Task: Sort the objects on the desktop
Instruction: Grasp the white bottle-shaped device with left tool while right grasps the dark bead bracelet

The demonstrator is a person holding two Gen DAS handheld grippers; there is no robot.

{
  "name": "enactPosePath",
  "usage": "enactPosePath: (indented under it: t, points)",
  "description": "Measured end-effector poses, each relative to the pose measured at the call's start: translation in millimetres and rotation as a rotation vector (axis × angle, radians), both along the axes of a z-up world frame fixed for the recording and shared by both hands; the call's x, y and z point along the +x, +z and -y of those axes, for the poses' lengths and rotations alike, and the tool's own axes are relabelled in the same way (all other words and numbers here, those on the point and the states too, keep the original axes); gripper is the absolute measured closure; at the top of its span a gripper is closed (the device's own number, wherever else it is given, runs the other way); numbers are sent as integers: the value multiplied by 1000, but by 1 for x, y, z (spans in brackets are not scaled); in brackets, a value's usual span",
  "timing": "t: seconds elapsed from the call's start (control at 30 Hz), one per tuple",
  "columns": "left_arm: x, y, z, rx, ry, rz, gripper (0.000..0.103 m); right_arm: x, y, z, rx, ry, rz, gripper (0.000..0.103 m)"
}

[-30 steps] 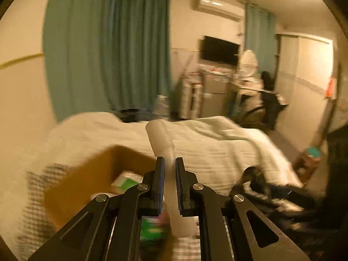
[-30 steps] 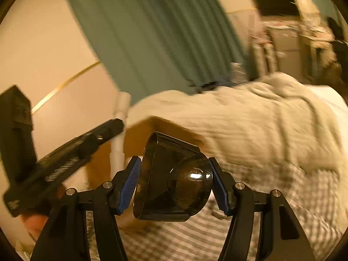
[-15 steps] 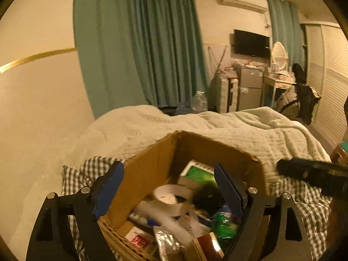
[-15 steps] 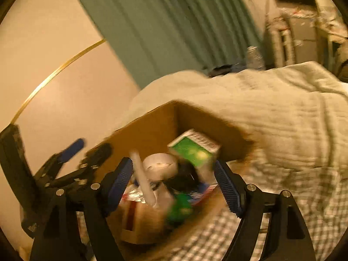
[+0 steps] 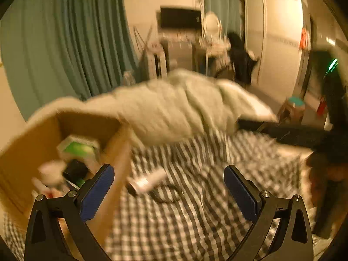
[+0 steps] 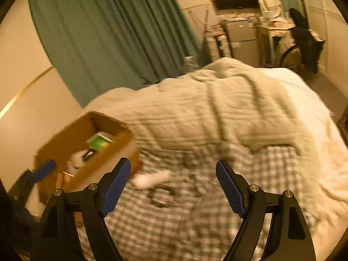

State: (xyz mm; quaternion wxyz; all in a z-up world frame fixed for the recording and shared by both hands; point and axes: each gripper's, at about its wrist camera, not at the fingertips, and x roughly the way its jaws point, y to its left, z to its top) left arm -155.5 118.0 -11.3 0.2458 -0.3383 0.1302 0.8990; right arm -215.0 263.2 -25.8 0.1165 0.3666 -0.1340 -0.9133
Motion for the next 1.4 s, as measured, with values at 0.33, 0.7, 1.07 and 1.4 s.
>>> enactPosePath:
  t: [0.33,0.7,1.07,1.4]
  points:
    - [-85,-125,-25,-188,140,162,0,-4,-53,-43,-77,-8,103,22]
    - [-143,-177,-54,-324,43,211,8,-31,-89,-18,-95,85,181,22]
    - [-133,-155,-9,-178,44,221,58,-31,-96,11,57,185,194,22]
    - [-142,-161,15,-123,100,225,58,-88,-158,60,-39,184,413,80]
